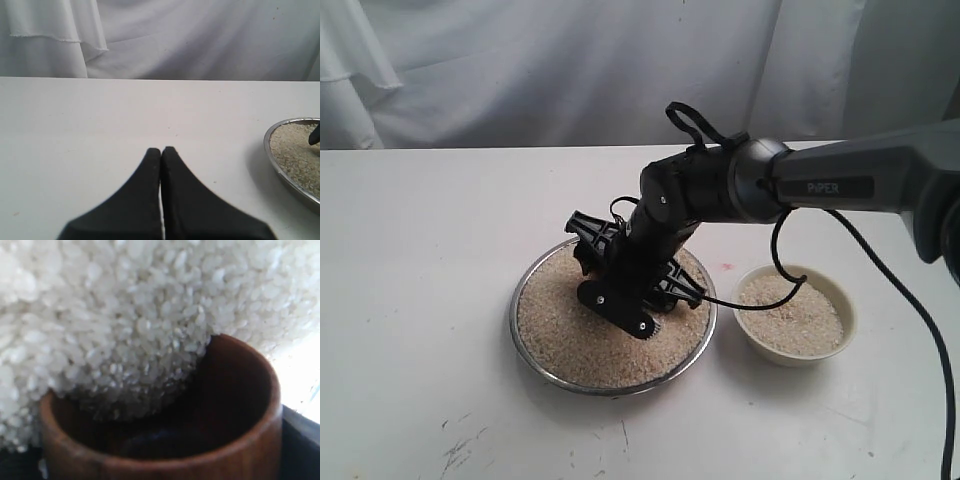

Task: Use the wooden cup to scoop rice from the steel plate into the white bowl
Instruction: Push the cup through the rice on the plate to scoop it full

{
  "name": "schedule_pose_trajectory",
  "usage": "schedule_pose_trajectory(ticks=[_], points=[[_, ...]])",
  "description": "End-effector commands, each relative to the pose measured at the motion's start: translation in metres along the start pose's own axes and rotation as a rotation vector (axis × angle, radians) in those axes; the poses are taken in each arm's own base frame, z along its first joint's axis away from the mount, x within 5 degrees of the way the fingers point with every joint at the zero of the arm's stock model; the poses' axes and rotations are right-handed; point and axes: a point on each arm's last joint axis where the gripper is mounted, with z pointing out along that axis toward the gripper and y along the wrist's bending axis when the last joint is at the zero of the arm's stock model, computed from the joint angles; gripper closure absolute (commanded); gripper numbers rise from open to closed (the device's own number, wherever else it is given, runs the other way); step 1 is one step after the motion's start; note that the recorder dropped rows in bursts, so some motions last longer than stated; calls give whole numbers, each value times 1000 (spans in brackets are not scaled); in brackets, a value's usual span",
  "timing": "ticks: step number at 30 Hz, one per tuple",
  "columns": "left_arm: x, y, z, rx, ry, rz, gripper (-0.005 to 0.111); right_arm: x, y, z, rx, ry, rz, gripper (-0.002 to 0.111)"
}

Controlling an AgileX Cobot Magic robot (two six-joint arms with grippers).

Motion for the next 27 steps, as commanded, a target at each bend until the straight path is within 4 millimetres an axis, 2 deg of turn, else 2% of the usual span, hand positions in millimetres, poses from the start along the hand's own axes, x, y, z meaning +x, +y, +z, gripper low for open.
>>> schedule_pose_trajectory(ticks=[1, 15, 23, 27], points=[[1, 0, 0, 2, -7, -4, 107, -11, 24, 17, -159, -111, 46, 108], [1, 0, 0, 2, -7, -4, 107, -13, 22, 13, -175, -178, 119, 108], [1, 0, 0, 2, -7, -4, 107, -2, 31, 19, -163, -211, 230, 108], [1, 0, 0, 2, -7, -4, 107, 3, 28, 21, -142, -231, 284, 108]])
